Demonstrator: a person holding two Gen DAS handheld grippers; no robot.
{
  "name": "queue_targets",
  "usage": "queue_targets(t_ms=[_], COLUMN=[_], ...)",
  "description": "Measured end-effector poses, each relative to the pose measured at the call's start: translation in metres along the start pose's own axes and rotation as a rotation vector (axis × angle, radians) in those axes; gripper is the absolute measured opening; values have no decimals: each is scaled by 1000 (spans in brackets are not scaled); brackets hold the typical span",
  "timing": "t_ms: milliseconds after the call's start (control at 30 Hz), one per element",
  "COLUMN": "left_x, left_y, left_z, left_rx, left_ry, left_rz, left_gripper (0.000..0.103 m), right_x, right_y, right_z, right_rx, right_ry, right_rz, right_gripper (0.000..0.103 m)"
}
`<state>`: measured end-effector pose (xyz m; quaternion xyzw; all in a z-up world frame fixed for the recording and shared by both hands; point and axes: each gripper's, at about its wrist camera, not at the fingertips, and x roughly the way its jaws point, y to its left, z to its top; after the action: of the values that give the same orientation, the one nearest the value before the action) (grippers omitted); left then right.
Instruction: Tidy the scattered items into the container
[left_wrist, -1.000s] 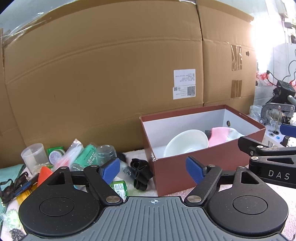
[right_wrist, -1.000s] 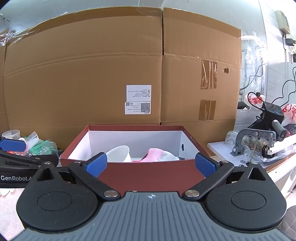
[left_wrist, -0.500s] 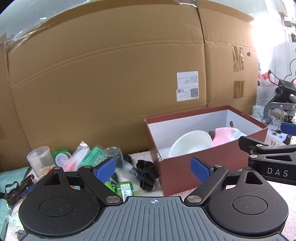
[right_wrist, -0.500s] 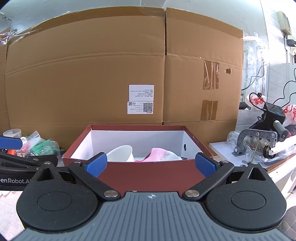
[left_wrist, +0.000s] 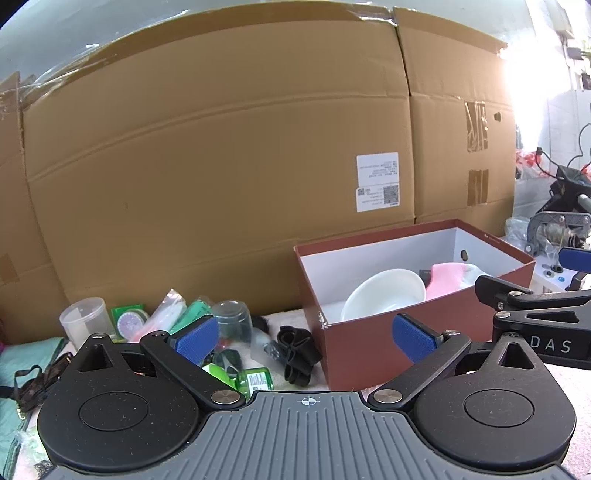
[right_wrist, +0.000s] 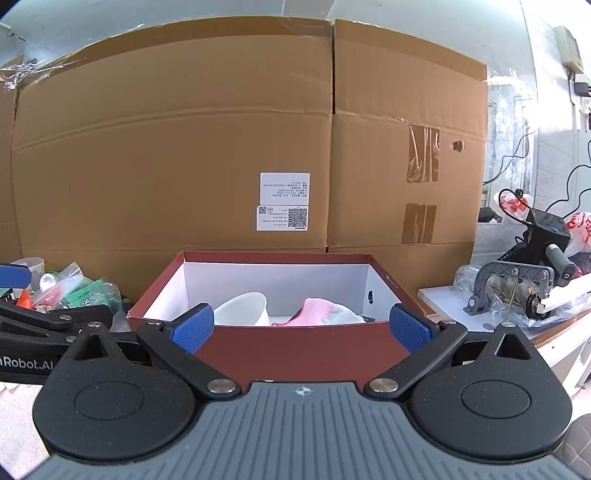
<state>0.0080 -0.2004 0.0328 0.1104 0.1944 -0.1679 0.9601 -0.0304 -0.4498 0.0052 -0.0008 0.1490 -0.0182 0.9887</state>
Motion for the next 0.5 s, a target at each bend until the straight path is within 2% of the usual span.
queue_targets(t_ms=[233,367,433,500], left_x=[-2,-4,-4,-3], left_y=[28,63,90,122], left_z=[-5,-13,-16,-16], left_rx=[-14,-11,-24,-57], left_ry=[16,57,75,96], left_rz=[45,65,94,135], left_gripper=[103,103,103,103], right_x=[-6,-8,-9,-10], right_y=[12,29,36,50], right_z=[3,4,2,-2], right_rx=[-9,-31,-38,-67], right_ry=[-10,-16,-20,-11], right_rz=[38,79,123,217], right_gripper=[101,101,101,101])
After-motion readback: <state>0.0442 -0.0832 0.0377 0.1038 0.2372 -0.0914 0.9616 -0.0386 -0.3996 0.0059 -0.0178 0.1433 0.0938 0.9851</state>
